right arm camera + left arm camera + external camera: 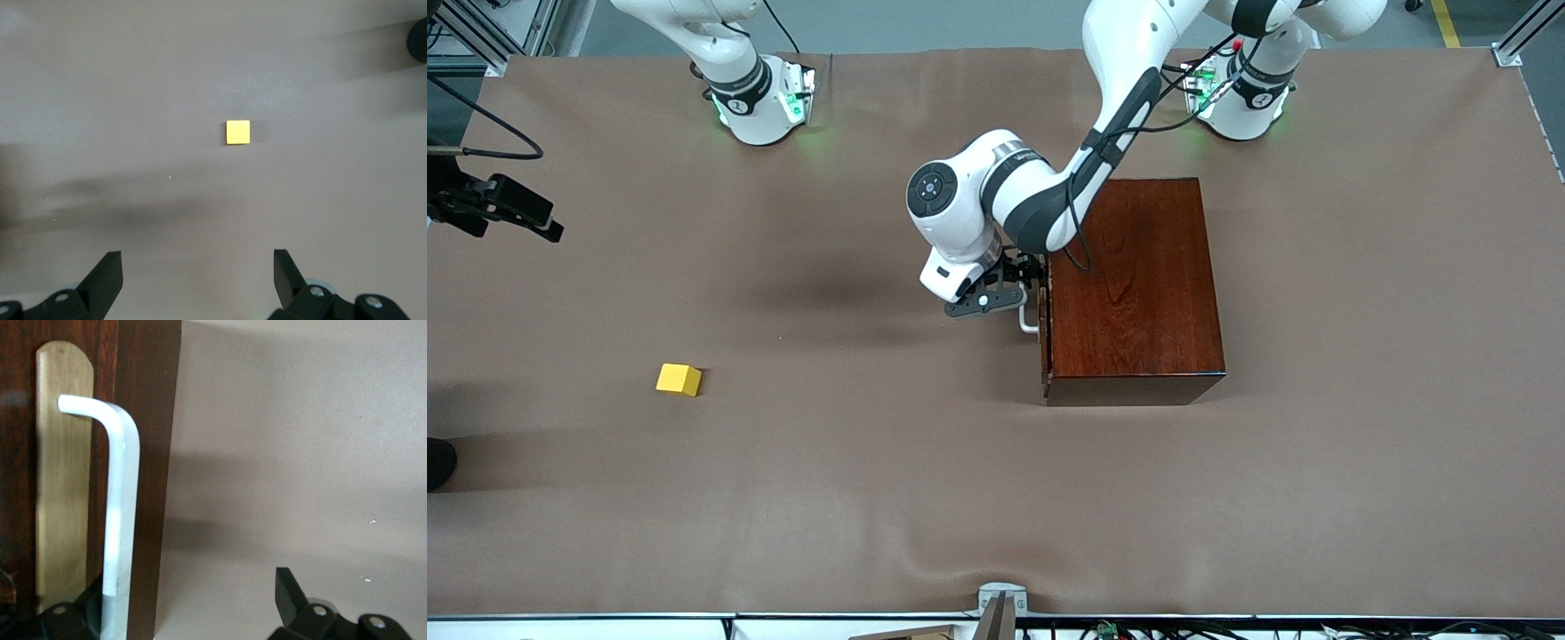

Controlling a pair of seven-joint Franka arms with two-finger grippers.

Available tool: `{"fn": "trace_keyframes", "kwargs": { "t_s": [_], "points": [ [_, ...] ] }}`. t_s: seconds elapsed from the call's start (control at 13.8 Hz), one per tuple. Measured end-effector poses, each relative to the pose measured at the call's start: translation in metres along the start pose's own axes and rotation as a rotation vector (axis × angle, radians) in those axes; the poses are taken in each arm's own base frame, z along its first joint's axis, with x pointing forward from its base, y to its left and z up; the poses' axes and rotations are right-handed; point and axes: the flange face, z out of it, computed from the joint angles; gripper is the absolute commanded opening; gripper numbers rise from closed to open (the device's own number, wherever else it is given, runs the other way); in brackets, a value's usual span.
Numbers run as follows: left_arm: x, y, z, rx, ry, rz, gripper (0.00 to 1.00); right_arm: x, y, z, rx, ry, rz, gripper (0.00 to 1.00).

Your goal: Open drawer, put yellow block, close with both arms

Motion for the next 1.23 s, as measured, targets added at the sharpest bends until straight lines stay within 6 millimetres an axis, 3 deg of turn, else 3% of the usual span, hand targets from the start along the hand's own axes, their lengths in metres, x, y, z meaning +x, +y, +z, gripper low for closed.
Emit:
{"fn": "trace_keyframes", "kwargs": {
  "t_s": [1.23],
  "points": [
    [-0.019,0.025,-0.018,-0.108,0.072,0.038,1.0,0.0,0.0,0.001,0.0,-0.003,0.0,1.0]
  ]
}}
